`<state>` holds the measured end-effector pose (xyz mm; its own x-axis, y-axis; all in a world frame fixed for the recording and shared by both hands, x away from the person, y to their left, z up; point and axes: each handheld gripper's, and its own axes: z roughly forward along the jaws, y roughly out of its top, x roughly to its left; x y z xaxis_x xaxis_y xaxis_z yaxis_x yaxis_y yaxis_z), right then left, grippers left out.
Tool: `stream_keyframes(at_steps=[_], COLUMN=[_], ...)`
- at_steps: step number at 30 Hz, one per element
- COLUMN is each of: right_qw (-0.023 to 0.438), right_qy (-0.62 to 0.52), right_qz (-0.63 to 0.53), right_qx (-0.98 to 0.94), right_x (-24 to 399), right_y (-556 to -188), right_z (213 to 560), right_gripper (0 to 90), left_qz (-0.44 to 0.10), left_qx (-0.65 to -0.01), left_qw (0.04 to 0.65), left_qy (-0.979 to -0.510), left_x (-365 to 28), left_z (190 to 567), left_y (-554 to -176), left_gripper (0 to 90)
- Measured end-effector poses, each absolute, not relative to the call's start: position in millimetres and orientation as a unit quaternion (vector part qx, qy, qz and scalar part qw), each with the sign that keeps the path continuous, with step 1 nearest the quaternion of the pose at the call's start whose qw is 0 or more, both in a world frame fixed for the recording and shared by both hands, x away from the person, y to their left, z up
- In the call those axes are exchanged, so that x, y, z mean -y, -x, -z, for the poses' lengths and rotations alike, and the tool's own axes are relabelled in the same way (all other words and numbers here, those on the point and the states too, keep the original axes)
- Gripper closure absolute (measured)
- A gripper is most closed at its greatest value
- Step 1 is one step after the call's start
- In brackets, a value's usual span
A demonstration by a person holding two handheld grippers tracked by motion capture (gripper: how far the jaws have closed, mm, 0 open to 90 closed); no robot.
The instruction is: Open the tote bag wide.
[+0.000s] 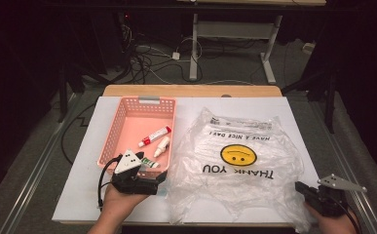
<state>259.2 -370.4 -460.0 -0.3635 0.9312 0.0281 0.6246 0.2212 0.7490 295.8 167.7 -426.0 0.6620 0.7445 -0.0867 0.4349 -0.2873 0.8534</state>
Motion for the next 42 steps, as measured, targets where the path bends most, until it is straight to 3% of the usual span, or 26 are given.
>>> stream_keyframes(at_steps=[3,6,10,14,25,31,34,37,41,42], right_qw=[0.207,0.189,0.215,0.233,0.248,0.236,0.207,0.173,0.148,0.152], right_qy=[-0.512,-0.506,-0.492,-0.478,-0.486,-0.513,-0.539,-0.533,-0.505,-0.483], right_qz=[-0.351,-0.364,-0.410,-0.423,-0.392,-0.374,-0.368,-0.355,-0.349,-0.335], right_qx=[-0.756,-0.759,-0.737,-0.734,-0.741,-0.736,-0.729,-0.748,-0.775,-0.795], right_x=[368.8,367.1,368.6,370.8,346.5,358.3,372.2,374.8,365.8,357.9], right_y=[-243.8,-234.2,-239.5,-265.7,-429.9,-470.7,-487.4,-492.7,-491.2,-487.7], right_z=[462.9,463.4,440.0,424.6,412.5,425.7,442.7,456.6,463.2,465.7], right_gripper=[87.5,75.5,64.5,61.7,56.7,41.6,32.9,32.6,40.0,49.8], left_qz=[-0.165,-0.163,-0.165,-0.168,-0.171,-0.172,-0.168,-0.167,-0.170,-0.170], left_qx=[-0.377,-0.377,-0.374,-0.372,-0.383,-0.386,-0.389,-0.391,-0.391,-0.389], left_qw=[0.474,0.480,0.484,0.481,0.480,0.472,0.468,0.468,0.468,0.466], left_qy=[-0.778,-0.775,-0.774,-0.776,-0.771,-0.774,-0.775,-0.774,-0.774,-0.776], left_x=[-168.7,-169.6,-170.0,-169.4,-177.0,-181.7,-182.4,-181.8,-180.3,-179.2], left_z=[426.1,425.7,424.8,425.6,427.8,431.3,434.3,434.4,433.4,433.2], left_y=[-297.6,-298.5,-296.8,-295.1,-287.4,-284.2,-284.6,-284.9,-284.2,-283.9], left_gripper=[0.0,0.0,0.0,0.0,0.0,0.0,0.0,0.0,0.0,0.0])
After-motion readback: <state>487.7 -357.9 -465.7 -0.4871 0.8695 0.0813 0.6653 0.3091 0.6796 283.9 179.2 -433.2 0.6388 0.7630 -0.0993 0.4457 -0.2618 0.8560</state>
